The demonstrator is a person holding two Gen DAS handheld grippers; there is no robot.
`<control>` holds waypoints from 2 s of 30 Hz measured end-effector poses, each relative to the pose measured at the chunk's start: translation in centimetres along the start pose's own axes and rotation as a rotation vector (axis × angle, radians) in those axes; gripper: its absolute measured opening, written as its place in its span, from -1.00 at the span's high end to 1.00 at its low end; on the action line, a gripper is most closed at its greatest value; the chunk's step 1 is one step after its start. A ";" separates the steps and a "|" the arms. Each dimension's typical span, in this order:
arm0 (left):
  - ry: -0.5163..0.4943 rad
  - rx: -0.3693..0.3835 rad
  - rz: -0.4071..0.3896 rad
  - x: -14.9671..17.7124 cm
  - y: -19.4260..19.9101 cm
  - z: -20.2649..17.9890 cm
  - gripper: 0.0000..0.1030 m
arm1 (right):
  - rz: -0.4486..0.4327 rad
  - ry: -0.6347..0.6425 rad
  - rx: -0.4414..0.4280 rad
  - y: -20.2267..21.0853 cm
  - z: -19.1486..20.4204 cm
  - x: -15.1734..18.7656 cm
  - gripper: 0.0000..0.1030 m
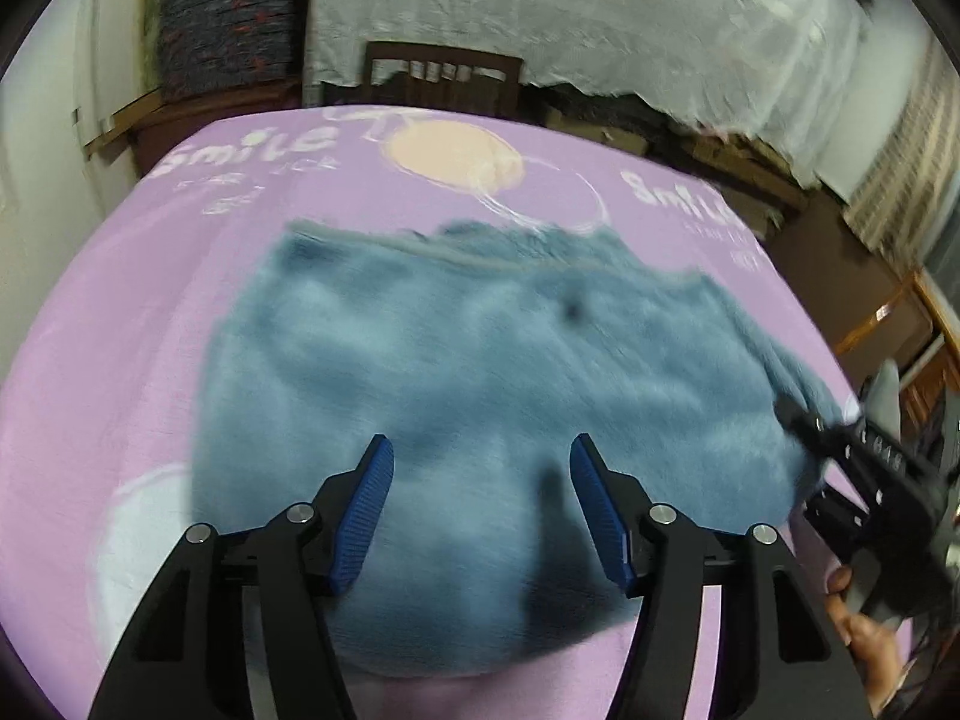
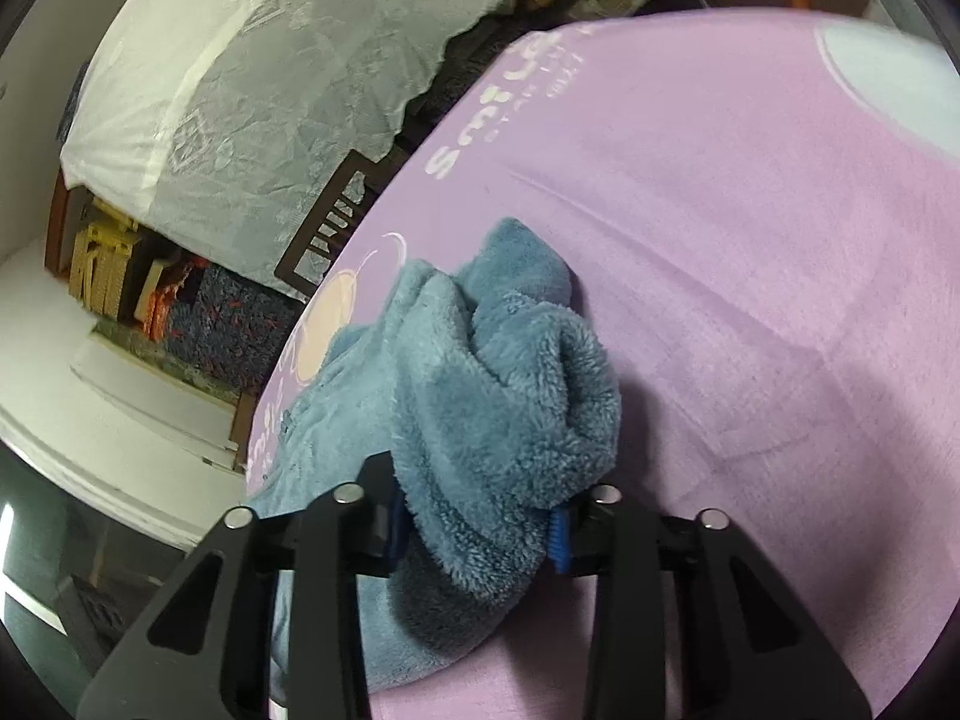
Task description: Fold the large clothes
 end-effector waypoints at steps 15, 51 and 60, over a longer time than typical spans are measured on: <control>0.262 -0.015 -0.093 -6.1 5.6 11.3 -0.18 | -0.108 0.600 0.075 2.4 17.1 0.0 0.47; 0.290 0.501 0.149 -3.2 1.6 3.5 0.46 | -0.041 1.404 0.100 0.5 22.8 18.0 -0.31; 0.280 0.493 -0.023 -6.6 7.1 5.9 0.53 | -0.109 1.443 0.009 2.3 28.0 17.4 0.55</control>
Point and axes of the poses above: each gripper's, at about its wrist camera, not at the fingertips, and y roughly against the way its jaws point, z to its left, x to its underside, the point moved 10 cm from there along -y, roughly the way its jaws point, and after that the axes turned 11 degrees about y, right-handed, at the moved point
